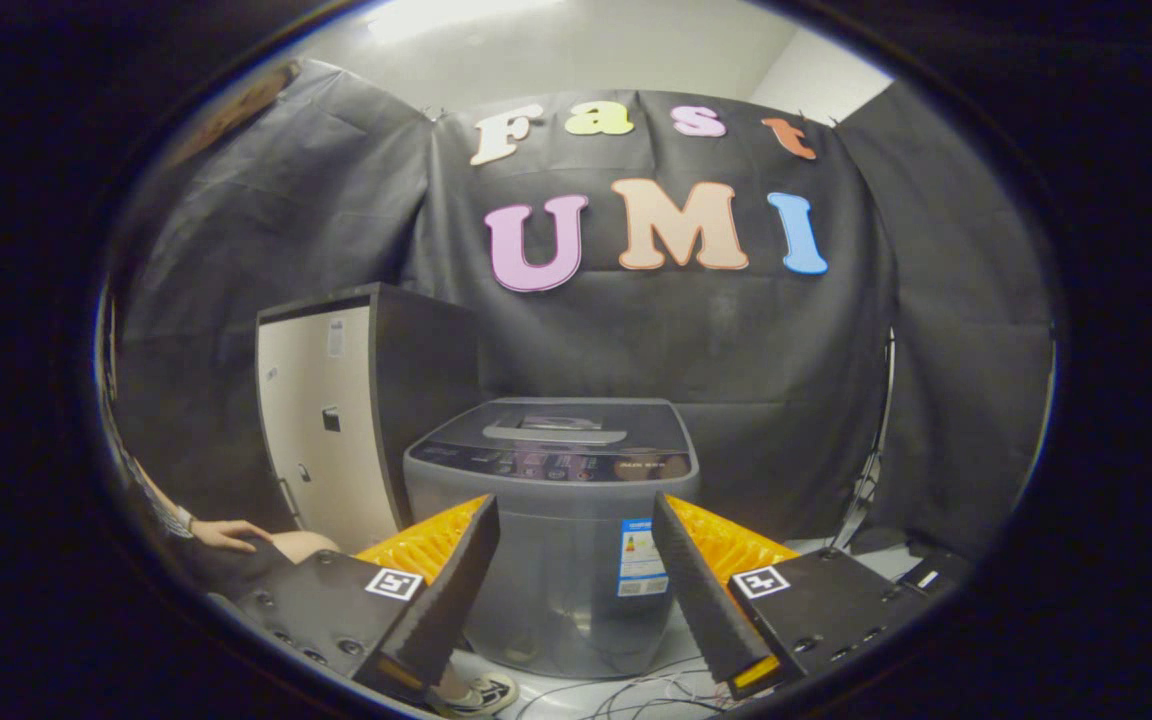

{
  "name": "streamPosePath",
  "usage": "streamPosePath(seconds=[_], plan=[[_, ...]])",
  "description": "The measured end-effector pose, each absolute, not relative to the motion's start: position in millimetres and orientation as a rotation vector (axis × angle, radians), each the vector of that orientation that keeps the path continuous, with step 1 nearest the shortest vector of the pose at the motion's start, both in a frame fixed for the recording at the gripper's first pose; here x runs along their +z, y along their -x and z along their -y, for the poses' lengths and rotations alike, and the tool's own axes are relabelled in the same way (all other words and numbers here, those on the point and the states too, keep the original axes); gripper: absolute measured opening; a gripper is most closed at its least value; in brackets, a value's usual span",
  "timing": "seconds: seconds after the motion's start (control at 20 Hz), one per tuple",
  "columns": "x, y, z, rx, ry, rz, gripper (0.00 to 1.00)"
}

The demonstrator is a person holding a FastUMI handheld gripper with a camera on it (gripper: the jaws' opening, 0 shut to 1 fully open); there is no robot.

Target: Put the clothes into the washing machine and then close the washing machine lid.

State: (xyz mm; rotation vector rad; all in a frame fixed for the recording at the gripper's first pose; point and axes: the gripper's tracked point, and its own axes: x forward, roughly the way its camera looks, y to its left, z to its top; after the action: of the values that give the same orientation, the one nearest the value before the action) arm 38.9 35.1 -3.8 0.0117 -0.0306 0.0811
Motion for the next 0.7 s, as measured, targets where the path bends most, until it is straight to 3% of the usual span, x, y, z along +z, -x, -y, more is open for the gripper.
streamPosePath(seconds=[0.7], plan=[[-7.8,-33.6,-34.6,0.095,-0.003,0.034,0.96]])
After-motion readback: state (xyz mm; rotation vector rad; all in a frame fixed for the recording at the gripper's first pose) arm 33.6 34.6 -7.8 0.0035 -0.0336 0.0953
